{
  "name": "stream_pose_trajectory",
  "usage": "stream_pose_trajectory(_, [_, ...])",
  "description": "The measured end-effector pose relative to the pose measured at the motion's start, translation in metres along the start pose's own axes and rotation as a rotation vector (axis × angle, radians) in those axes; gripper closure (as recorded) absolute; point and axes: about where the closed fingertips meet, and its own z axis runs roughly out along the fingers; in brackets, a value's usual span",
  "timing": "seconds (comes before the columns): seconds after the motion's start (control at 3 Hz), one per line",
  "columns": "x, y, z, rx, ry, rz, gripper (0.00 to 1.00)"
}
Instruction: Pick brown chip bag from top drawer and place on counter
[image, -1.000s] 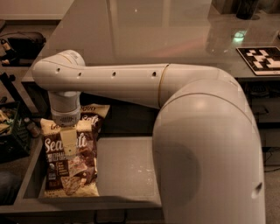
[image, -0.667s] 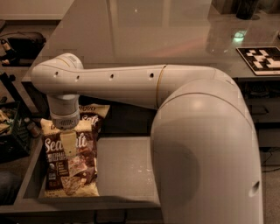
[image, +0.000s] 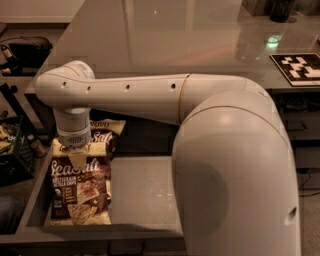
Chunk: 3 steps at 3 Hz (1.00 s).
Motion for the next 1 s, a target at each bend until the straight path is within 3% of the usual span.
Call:
stream_pose_trajectory(0.33, [0.0, 0.0, 0.0, 0.0, 0.0, 0.0, 0.88])
stream_pose_trajectory(0.67, [0.001, 0.006, -0.007, 0.003, -0.015, -0.003, 1.0])
stream_pose_trajectory(1.0, [0.005, 0.031, -0.032, 0.034, -0.048, 0.022, 1.0])
